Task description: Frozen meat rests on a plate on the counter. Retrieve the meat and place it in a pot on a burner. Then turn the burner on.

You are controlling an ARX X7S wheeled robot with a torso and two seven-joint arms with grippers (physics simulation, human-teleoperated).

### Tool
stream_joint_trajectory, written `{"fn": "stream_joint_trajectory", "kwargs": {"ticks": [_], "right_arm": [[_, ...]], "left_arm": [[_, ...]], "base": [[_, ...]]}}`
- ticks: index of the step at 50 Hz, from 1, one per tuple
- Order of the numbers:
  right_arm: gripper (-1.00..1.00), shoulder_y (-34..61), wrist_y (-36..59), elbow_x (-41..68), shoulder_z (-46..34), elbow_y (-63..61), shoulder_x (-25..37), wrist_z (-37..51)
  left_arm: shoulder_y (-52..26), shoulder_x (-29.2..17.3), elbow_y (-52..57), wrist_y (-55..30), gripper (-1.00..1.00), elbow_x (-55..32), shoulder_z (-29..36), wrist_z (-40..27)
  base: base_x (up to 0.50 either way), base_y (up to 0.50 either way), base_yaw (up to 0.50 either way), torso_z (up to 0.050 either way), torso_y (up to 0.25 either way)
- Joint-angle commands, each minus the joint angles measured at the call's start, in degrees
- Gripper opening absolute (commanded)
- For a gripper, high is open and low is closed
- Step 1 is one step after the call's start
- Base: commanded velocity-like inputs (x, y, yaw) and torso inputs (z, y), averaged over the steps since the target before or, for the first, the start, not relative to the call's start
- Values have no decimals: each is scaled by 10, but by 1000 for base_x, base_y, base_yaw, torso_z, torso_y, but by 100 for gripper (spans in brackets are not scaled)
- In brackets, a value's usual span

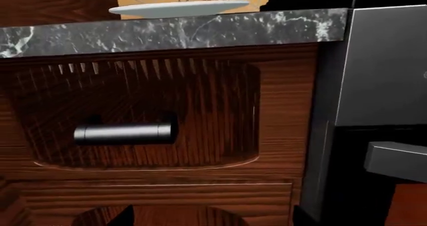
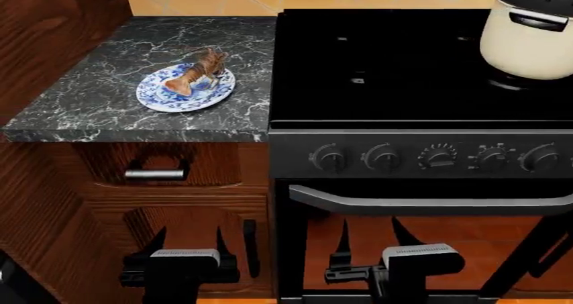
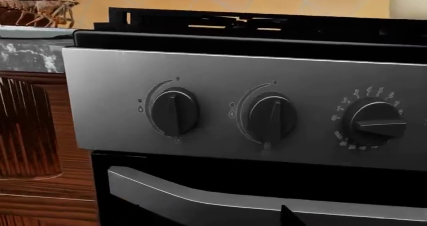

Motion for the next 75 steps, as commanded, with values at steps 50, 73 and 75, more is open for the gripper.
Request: {"fn": "stream_joint_trajectory", "kwargs": {"ticks": [50,73,75], "right_arm": [[100,218,610,181,57,-519,123,-84],[100,567,896,775,129,-409,175,296],[100,576,889,781,124,-405,181,303]], "left_arm": [[-217,-137,445,-612,100,-312,-143,71],[-376,-140,463,-788,100,-434,-230,27],[-380,-143,466,-785,100,-435,-232,27]], "base": [[0,0,0,48,0],[0,0,0,12,0],[0,0,0,0,0]]}}
